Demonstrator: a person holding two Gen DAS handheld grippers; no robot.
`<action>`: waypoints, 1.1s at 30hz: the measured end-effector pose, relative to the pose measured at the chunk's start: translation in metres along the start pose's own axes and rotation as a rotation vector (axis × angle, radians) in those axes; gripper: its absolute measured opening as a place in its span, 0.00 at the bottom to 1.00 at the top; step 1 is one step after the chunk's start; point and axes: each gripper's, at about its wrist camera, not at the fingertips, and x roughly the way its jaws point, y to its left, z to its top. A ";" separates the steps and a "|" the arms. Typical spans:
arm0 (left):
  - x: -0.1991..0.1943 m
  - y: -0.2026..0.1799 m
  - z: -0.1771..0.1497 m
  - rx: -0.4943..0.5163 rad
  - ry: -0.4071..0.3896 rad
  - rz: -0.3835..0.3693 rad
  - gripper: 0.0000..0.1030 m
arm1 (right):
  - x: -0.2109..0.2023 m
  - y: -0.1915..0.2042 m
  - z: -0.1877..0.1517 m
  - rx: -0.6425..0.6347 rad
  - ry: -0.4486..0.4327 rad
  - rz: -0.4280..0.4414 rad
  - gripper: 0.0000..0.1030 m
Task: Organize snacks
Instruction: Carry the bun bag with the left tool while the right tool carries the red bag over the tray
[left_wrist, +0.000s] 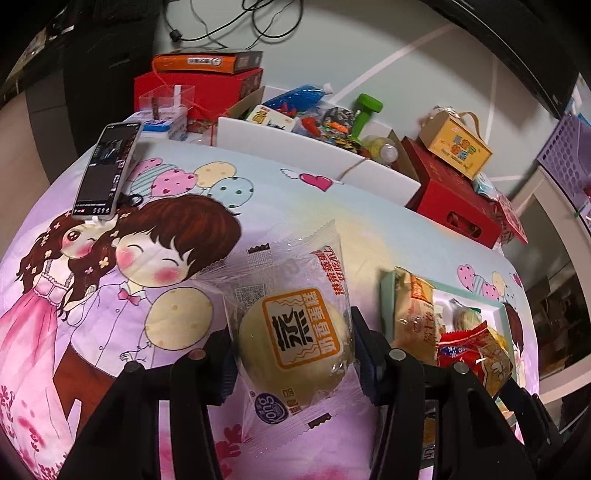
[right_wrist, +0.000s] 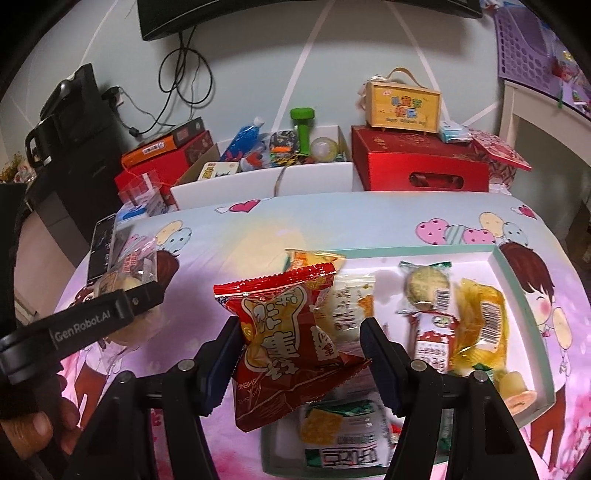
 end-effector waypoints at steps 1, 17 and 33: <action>0.000 -0.002 0.000 0.006 0.000 -0.001 0.53 | -0.001 -0.003 0.000 0.005 -0.002 -0.004 0.66; -0.005 -0.065 -0.008 0.152 -0.004 -0.067 0.53 | -0.028 -0.103 0.015 0.207 -0.081 -0.168 0.66; 0.008 -0.157 -0.045 0.380 0.055 -0.168 0.53 | -0.044 -0.177 0.008 0.332 -0.087 -0.278 0.66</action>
